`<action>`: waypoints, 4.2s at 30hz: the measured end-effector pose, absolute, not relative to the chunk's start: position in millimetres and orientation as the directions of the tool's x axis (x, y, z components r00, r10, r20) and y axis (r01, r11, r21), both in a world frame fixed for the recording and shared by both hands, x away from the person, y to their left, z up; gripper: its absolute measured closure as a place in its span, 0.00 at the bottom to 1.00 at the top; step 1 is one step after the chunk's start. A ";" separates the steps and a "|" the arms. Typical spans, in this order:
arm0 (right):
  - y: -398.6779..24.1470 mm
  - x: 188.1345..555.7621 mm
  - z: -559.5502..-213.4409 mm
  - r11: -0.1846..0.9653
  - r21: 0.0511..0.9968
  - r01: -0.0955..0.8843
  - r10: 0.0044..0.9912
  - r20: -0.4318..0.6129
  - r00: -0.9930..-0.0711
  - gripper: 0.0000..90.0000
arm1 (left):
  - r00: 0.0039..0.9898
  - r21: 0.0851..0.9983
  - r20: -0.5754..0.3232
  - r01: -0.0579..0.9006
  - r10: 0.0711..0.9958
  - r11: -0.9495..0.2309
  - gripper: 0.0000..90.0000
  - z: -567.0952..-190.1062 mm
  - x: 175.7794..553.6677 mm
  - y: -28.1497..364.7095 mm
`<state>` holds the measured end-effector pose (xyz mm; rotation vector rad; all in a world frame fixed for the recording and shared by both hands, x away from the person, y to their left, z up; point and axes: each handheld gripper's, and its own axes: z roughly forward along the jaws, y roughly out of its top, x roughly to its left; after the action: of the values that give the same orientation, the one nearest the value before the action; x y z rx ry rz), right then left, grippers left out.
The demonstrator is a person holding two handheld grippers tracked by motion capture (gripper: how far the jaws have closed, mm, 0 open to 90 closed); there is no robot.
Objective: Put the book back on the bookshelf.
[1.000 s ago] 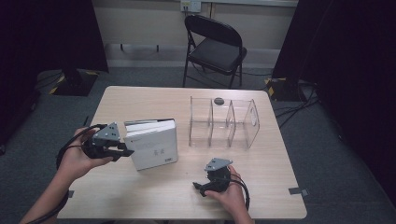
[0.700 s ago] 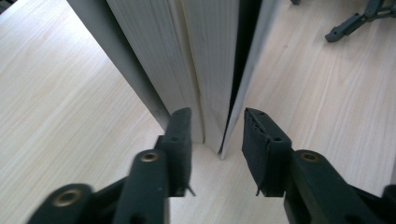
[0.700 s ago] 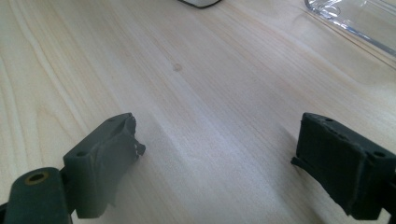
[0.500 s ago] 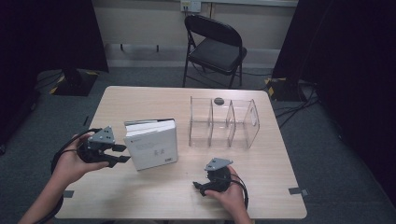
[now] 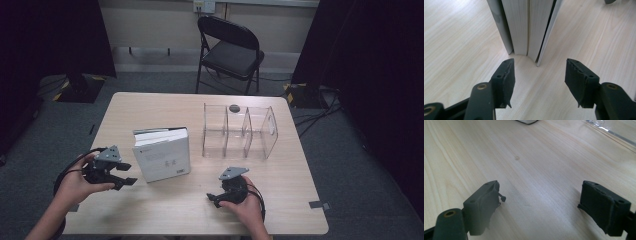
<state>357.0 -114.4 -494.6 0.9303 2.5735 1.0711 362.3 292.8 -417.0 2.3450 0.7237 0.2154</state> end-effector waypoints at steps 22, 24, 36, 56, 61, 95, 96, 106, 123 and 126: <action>-105.4 366.9 -479.1 0.590 0.684 0.429 0.562 0.034 -0.827 0.16 | 0.806 0.611 -0.063 0.497 0.588 -0.616 0.35 -471.4 356.0 297.9; -103.9 368.3 -477.2 0.596 0.684 0.422 0.556 0.028 -0.831 0.16 | 0.797 0.612 -0.070 0.510 0.600 -0.605 0.33 -475.3 355.8 297.0; -97.3 376.9 -462.9 0.613 0.686 0.392 0.513 0.031 -0.858 0.16 | 0.796 0.614 -0.069 0.509 0.601 -0.604 0.30 -483.1 356.1 297.7; -83.5 390.5 -433.1 0.633 0.697 0.338 0.435 0.042 -0.900 0.17 | 0.819 0.666 -0.006 0.432 0.574 -0.609 0.08 -496.1 354.9 298.8; -79.3 392.4 -424.4 0.655 0.686 0.316 0.420 0.017 -0.907 0.18 | 0.818 0.686 -0.010 0.424 0.575 -0.591 0.00 -500.8 354.5 296.2; -34.3 433.3 -360.8 0.652 0.719 0.243 0.340 0.010 -0.940 0.19 | 0.824 0.718 -0.015 0.403 0.566 -0.567 0.00 -503.9 354.7 298.1; -32.9 434.1 -359.5 0.653 0.718 0.241 0.340 0.006 -0.940 0.19 | 0.824 0.719 -0.015 0.403 0.566 -0.567 0.00 -504.0 354.7 298.1; -22.5 445.7 -355.8 0.638 0.731 0.241 0.323 0.030 -0.946 0.19 | 0.824 0.719 -0.015 0.402 0.566 -0.567 0.00 -504.0 354.7 298.1; -9.2 446.1 -350.9 0.706 0.680 0.200 0.209 0.070 -0.976 0.56 | 0.825 0.717 -0.013 0.401 0.565 -0.570 0.00 -503.9 355.0 298.2; -5.3 438.5 -348.7 0.720 0.667 0.191 0.225 0.036 -0.974 0.57 | 0.826 0.717 -0.011 0.399 0.564 -0.571 0.00 -503.8 355.4 298.2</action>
<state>438.5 -5.3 -348.7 0.3476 2.8695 1.1048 355.4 298.2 -503.8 2.2531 0.7013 0.2822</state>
